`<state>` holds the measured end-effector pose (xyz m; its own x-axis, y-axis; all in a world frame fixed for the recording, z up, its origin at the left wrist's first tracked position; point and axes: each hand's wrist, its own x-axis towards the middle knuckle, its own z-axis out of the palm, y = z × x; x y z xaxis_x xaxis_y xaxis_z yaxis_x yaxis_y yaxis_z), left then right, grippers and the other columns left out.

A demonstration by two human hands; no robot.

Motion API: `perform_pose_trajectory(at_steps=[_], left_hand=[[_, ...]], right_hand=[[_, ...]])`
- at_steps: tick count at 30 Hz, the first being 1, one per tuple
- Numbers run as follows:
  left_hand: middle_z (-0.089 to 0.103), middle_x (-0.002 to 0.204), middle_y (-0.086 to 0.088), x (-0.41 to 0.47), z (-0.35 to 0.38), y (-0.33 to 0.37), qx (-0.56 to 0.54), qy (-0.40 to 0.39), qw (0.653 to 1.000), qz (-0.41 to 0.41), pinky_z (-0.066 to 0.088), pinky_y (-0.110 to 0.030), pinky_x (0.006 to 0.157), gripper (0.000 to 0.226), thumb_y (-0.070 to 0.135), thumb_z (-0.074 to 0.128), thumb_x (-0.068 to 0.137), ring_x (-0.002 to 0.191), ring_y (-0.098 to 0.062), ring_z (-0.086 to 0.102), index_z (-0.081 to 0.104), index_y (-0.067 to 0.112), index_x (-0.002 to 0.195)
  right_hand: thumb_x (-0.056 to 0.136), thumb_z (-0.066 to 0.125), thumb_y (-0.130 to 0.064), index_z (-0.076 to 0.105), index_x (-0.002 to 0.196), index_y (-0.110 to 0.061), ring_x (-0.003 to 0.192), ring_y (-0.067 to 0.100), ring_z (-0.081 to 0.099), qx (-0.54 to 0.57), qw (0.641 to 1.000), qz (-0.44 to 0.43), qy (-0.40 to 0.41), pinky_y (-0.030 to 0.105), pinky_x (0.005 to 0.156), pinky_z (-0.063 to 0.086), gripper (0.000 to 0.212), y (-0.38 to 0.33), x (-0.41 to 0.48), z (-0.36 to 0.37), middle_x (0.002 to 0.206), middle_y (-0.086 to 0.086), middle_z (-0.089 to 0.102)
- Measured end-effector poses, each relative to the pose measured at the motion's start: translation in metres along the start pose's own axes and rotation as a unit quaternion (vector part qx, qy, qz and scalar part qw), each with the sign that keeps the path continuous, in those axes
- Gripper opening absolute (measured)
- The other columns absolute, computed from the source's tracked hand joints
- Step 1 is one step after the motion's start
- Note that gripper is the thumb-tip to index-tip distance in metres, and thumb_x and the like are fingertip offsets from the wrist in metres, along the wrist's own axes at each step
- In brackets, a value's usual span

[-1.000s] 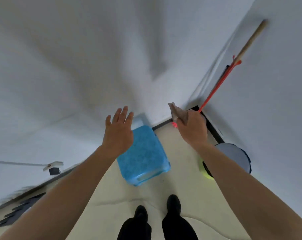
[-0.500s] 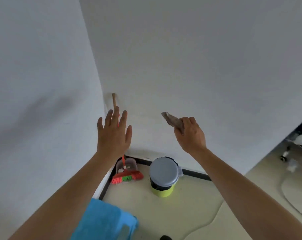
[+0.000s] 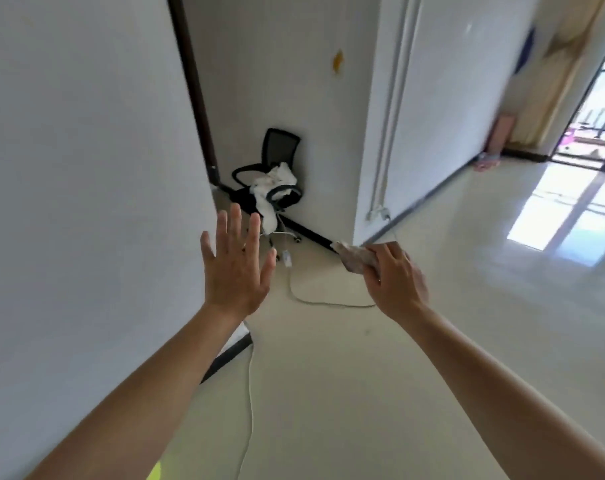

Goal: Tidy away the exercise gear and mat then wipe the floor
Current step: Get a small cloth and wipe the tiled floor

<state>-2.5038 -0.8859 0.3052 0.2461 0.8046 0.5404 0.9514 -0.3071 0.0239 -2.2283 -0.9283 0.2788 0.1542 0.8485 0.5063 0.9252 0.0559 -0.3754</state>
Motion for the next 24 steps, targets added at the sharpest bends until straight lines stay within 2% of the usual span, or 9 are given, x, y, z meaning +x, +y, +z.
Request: perform_pose_trajectory(at_steps=[6,10,13,18,24], left_hand=[[0.004,0.164,-0.018,0.096,0.080,0.251,-0.085,0.017,0.988,0.130,0.017,-0.062,0.115,0.070,0.051,0.033,0.100,0.151,-0.036,0.006,0.017,0.013,0.157],[-0.002,0.164,-0.015,0.138,0.116,0.386,-0.131,0.010,0.974,0.185,0.015,-0.063,0.115,0.072,0.051,0.032,0.100,0.152,-0.034,0.001,0.012,0.013,0.157],[-0.001,0.164,-0.015,0.170,0.141,0.453,-0.156,0.008,0.961,0.230,0.014,-0.062,0.116,0.071,0.050,0.033,0.100,0.152,-0.033,0.001,0.014,0.012,0.157],[-0.001,0.164,-0.015,0.243,0.212,0.525,-0.163,-0.006,0.949,0.271,0.015,-0.062,0.115,0.070,0.050,0.031,0.100,0.151,-0.034,0.003,0.017,0.012,0.157],[-0.008,0.164,-0.013,0.355,0.320,0.613,-0.173,-0.059,0.932,0.314,0.016,-0.064,0.115,0.072,0.056,0.018,0.099,0.152,-0.032,-0.002,0.007,0.016,0.158]], right_hand=[[0.090,0.061,-0.023,0.063,0.115,-0.018,0.098,0.031,0.061,-0.055,0.990,0.115,0.051,0.034,0.070,0.042,0.025,0.228,-0.010,-0.088,0.111,0.005,0.061],[0.091,0.059,-0.024,0.063,0.114,-0.019,0.101,0.028,0.060,-0.081,0.981,0.166,0.063,0.033,0.072,0.042,0.023,0.340,0.000,-0.137,0.111,0.003,0.061],[0.090,0.061,-0.024,0.064,0.114,-0.018,0.100,0.030,0.060,-0.094,0.973,0.194,0.079,0.036,0.075,0.047,0.024,0.407,0.020,-0.159,0.111,0.005,0.061],[0.091,0.062,-0.025,0.064,0.116,-0.019,0.101,0.031,0.060,-0.109,0.959,0.246,0.088,0.037,0.077,0.047,0.026,0.504,0.071,-0.154,0.112,0.005,0.061],[0.089,0.066,-0.029,0.068,0.112,-0.021,0.100,0.029,0.062,-0.212,0.942,0.258,0.038,0.038,0.076,0.049,0.025,0.613,0.140,-0.141,0.111,0.002,0.064]])
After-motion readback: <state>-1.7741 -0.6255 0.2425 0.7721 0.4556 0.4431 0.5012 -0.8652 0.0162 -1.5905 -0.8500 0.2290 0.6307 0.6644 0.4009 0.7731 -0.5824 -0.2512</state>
